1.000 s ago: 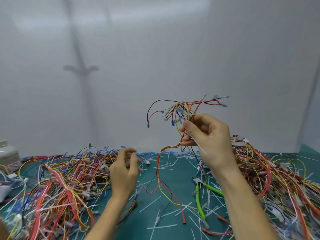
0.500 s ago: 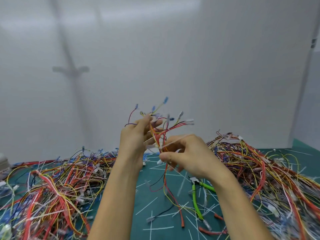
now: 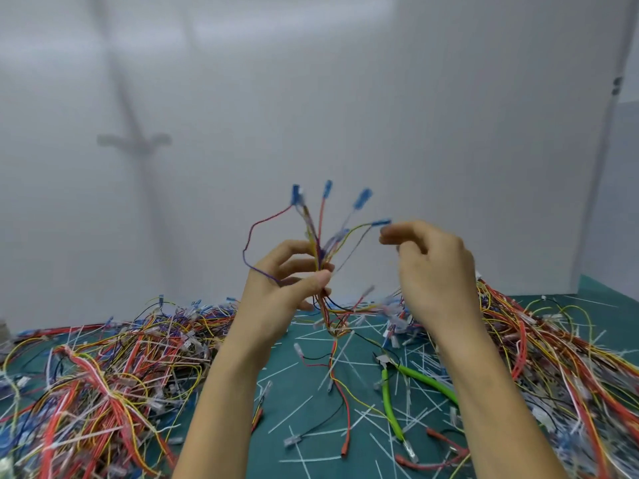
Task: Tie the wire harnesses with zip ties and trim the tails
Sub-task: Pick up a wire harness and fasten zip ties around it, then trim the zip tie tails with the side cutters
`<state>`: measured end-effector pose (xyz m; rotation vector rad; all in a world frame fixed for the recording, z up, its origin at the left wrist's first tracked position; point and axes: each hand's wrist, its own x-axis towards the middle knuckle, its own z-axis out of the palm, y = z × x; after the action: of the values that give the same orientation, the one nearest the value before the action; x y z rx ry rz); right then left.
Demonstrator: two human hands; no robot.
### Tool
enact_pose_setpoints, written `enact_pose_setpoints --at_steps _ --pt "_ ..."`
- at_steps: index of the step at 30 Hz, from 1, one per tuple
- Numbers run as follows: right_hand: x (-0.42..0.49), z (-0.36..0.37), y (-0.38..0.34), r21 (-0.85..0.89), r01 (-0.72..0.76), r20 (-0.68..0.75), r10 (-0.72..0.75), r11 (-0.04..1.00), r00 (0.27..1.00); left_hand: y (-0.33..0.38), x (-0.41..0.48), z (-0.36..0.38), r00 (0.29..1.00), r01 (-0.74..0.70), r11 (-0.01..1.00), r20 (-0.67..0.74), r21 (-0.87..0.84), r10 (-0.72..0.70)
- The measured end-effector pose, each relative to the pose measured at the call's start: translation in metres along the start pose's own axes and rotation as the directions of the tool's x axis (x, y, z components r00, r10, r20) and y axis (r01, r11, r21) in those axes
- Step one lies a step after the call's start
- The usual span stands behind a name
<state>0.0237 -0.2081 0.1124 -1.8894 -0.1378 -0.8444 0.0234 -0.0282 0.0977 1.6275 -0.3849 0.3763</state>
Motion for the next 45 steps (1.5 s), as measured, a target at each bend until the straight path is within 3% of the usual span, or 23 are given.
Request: enact_pose_setpoints --at_steps 5,8,10,12,14,19,22,25,27,28,29,30,32,35,37,42,45 --pt "-0.006 -0.001 -0.008 0.168 -0.017 0.331 -0.040 0.986 0.943 0.009 -0.004 0.011 0.996 -0.073 0.997 0.050 0.003 0.073" --pt "-0.007 0.001 -0.010 0.251 -0.056 0.299 -0.023 0.966 0.954 0.013 -0.004 0.014 0.994 -0.104 0.994 -0.038 0.044 0.106" --pt "-0.008 0.002 -0.012 0.317 -0.084 0.273 -0.006 0.945 0.962 0.015 -0.003 0.016 0.978 -0.159 0.966 -0.104 0.202 0.183" --pt "-0.008 0.002 -0.013 0.381 -0.105 0.246 0.008 0.919 0.969 0.017 -0.003 0.018 0.968 -0.210 0.927 -0.068 0.311 0.242" --pt "-0.009 0.001 -0.014 0.461 -0.120 0.208 0.024 0.879 0.978 0.017 -0.005 0.021 0.972 -0.224 0.935 -0.012 0.275 0.237" --pt "-0.007 0.002 -0.015 0.567 -0.145 0.219 0.021 0.811 0.975 0.017 -0.002 0.019 0.995 -0.086 0.990 0.054 0.109 0.080" --pt "-0.006 0.003 -0.015 0.579 -0.146 0.222 0.017 0.802 0.975 0.015 -0.002 0.010 0.996 -0.078 0.987 0.059 0.139 0.070" --pt "-0.002 0.004 -0.007 0.582 -0.190 0.119 0.148 0.791 0.982 0.012 -0.002 0.006 0.998 -0.061 0.990 0.009 0.125 0.060" --pt "0.002 0.004 0.009 0.438 -0.210 0.012 0.228 0.874 0.974 0.011 -0.002 0.007 0.997 -0.048 0.995 -0.057 0.085 0.053" --pt "0.004 0.004 0.020 0.193 -0.196 0.002 0.199 0.962 0.980 0.010 -0.001 0.008 0.994 -0.048 0.997 -0.098 0.056 0.053" --pt "0.005 0.005 0.032 -0.130 -0.158 0.062 0.167 0.979 0.984 0.010 0.000 0.008 0.989 -0.051 0.998 -0.134 0.032 0.055" --pt "0.004 0.008 0.045 -0.420 -0.098 0.165 0.181 0.902 0.969 0.009 0.000 0.009 0.985 -0.057 0.998 -0.159 0.017 0.060" --pt "-0.002 0.019 0.068 -0.708 0.015 0.336 0.319 0.706 0.886 0.007 0.001 0.009 0.985 -0.070 0.998 -0.160 0.012 0.071" --pt "-0.018 0.038 0.094 -0.798 0.128 0.487 0.504 0.589 0.713 0.003 0.001 0.010 0.988 -0.095 0.994 -0.115 0.045 0.100" --pt "-0.026 0.047 0.107 -0.818 0.154 0.500 0.554 0.554 0.666 0.000 0.001 0.009 0.985 -0.117 0.990 -0.118 0.084 0.126" --pt "-0.034 0.055 0.120 -0.850 0.061 0.401 0.567 0.524 0.719 -0.002 0.001 0.005 0.984 -0.121 0.986 -0.115 0.114 0.134" --pt "-0.035 0.056 0.123 -0.857 0.050 0.389 0.580 0.513 0.716 -0.002 0.002 0.003 0.984 -0.139 0.981 -0.090 0.134 0.151"
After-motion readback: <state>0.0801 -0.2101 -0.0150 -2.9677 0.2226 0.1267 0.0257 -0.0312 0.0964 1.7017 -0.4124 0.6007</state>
